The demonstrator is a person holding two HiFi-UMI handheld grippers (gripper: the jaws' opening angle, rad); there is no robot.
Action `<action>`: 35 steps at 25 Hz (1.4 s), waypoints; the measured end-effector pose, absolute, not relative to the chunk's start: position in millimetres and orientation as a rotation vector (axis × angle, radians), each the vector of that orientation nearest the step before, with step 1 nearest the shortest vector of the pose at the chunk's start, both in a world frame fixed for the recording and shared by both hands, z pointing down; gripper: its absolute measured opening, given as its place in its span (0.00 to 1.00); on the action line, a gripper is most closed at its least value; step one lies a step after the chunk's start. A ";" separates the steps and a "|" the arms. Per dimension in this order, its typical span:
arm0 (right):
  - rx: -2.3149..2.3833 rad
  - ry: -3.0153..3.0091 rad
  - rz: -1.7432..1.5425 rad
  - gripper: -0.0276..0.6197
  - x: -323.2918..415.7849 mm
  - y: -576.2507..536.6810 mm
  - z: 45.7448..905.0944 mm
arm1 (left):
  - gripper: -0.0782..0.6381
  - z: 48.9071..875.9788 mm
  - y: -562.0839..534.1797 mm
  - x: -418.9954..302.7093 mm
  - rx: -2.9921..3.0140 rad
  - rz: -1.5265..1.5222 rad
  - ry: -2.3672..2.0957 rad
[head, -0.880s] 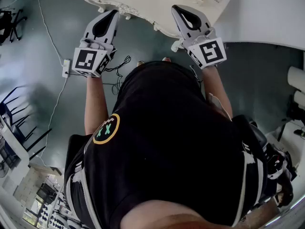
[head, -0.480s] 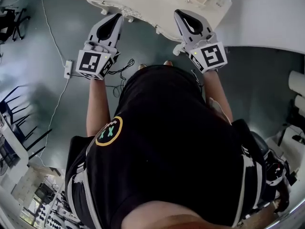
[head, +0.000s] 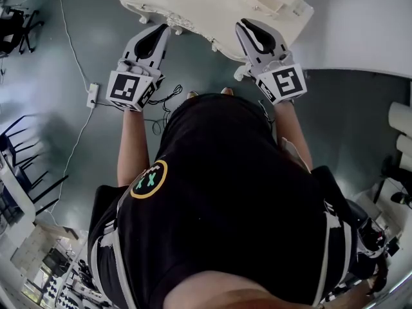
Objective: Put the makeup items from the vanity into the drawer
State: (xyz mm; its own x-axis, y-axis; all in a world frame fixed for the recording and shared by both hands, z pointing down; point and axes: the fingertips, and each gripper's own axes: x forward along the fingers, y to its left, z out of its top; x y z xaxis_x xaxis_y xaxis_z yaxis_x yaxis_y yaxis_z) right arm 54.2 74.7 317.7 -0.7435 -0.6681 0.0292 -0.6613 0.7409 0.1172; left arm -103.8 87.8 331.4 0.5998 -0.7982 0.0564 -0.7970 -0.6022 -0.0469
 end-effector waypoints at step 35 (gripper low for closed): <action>1.089 -2.852 -0.039 0.97 67.1 60.6 337.1 | 0.14 333.3 81.4 -93.1 -2.790 -0.139 1.393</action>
